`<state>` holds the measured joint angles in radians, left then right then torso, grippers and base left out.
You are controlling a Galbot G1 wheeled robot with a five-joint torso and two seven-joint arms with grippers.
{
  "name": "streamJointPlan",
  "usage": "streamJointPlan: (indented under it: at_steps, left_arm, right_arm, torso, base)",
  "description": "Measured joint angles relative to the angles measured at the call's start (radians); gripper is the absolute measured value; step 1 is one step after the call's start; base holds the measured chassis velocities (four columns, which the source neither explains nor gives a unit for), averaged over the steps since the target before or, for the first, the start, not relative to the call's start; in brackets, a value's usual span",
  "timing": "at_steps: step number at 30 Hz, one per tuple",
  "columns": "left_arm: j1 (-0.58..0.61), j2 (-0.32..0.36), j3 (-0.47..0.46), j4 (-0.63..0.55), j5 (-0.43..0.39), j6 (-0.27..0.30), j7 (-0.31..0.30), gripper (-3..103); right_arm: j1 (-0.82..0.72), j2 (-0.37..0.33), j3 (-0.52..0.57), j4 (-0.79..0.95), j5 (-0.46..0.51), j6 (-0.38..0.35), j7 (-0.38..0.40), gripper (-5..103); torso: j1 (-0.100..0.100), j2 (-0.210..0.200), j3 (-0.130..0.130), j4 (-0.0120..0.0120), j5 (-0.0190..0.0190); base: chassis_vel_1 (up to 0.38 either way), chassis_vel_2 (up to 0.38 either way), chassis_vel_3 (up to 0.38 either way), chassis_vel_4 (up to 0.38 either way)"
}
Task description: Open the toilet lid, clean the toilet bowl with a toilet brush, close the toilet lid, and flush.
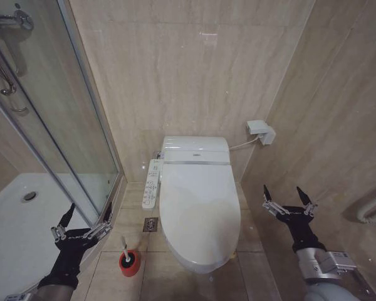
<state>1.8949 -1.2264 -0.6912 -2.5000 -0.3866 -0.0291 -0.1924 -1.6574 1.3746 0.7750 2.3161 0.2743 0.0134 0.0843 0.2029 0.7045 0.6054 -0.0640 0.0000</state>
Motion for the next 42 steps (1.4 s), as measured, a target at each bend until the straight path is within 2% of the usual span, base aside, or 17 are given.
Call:
streamJointPlan:
  at_steps: [26, 30, 31, 32, 33, 37, 38, 42]
  left_arm:
    - [-0.001, 0.0, 0.0, 0.0, 0.0, 0.0, 0.0, 100]
    - [-0.022, 0.011, -0.006, 0.005, -0.015, 0.019, 0.001, 100]
    - [-0.046, 0.023, -0.016, 0.014, -0.034, 0.044, 0.003, 100]
    - [-0.077, 0.041, -0.029, 0.025, -0.06, 0.077, 0.006, 100]
    - [-0.077, 0.041, -0.029, 0.025, -0.06, 0.077, 0.006, 100]
    - [-0.204, 0.111, -0.08, 0.073, -0.167, 0.215, 0.021, 100]
    - [-0.204, 0.111, -0.08, 0.073, -0.167, 0.215, 0.021, 100]
    - [-0.334, 0.184, -0.132, 0.122, -0.277, 0.355, 0.035, 100]
  right_arm:
    - [0.001, 0.0, -0.001, -0.002, 0.002, -0.001, 0.003, 100]
    - [0.0, 0.0, -0.001, -0.002, 0.002, -0.001, 0.003, 100]
    - [0.001, 0.0, -0.001, -0.002, 0.002, -0.001, 0.003, 100]
    - [0.001, 0.0, -0.001, -0.002, 0.002, -0.001, 0.003, 100]
    - [0.001, 0.0, -0.001, -0.002, 0.002, -0.001, 0.003, 100]
    - [0.001, 0.0, -0.001, -0.002, 0.002, -0.001, 0.003, 100]
    - [0.001, 0.0, -0.001, -0.002, 0.002, -0.001, 0.003, 100]
    - [0.001, 0.0, -0.001, -0.002, 0.002, -0.001, 0.003, 100]
  torso:
    - [0.0, 0.0, 0.0, 0.0, 0.0]
    - [0.0, 0.0, 0.0, -0.0003, -0.0003]
    - [0.0, 0.0, 0.0, 0.0006, 0.0001]
    - [0.0, 0.0, 0.0, 0.0, 0.0001]
    - [0.0, 0.0, 0.0, 0.0, 0.0001]
    - [0.0, 0.0, 0.0, -0.0002, -0.0004]
    - [0.0, 0.0, 0.0, -0.0002, -0.0004]
    - [0.0, 0.0, 0.0, -0.0001, -0.0005]
  base:
    - [0.0, 0.0, 0.0, 0.0]
    - [0.0, 0.0, 0.0, 0.0]
    - [0.0, 0.0, 0.0, 0.0]
    - [0.0, 0.0, 0.0, 0.0]
    - [0.0, 0.0, 0.0, 0.0]
    - [0.0, 0.0, 0.0, 0.0]
    - [0.0, 0.0, 0.0, 0.0]
    - [0.0, 0.0, 0.0, 0.0]
